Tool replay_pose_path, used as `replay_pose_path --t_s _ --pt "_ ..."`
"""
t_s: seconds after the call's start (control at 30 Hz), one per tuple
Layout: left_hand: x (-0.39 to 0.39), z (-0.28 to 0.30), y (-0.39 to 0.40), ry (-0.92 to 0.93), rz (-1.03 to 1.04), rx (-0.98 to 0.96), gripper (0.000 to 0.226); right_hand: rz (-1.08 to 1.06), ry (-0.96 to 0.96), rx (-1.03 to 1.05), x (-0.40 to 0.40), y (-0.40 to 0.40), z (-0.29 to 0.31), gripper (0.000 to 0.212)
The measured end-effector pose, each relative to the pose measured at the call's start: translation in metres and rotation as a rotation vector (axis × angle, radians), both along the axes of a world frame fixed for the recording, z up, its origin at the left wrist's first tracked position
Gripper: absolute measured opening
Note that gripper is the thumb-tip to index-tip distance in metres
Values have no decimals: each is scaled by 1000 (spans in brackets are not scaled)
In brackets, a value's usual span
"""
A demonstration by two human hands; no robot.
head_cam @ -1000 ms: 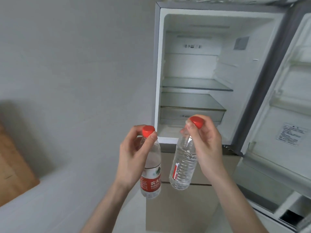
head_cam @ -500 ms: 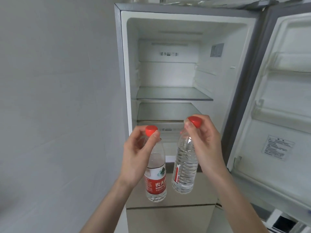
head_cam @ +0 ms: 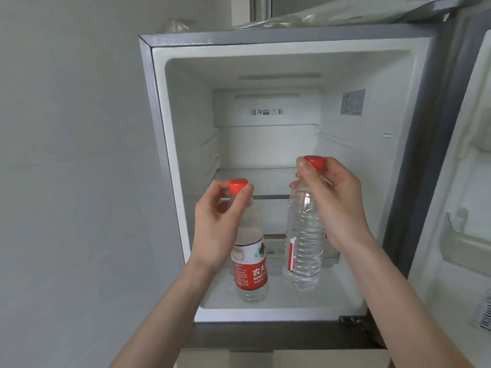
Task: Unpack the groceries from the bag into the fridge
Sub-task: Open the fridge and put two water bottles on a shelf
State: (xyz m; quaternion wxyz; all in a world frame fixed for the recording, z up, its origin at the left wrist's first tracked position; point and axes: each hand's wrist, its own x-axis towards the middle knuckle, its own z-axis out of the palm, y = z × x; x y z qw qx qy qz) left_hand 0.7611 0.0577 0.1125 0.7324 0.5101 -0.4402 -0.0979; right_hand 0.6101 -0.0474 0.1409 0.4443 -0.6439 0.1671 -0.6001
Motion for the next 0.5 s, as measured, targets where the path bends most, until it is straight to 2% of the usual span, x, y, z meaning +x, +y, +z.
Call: replay_pose_path --t_s 0.23,0.5 --pt "34 35 -59 -64 75 -28 18 -14 -46 17 32 -57 35 21" --pt "74 73 -128 -36 44 -113 23 3 -99 24 72 -112 69 18"
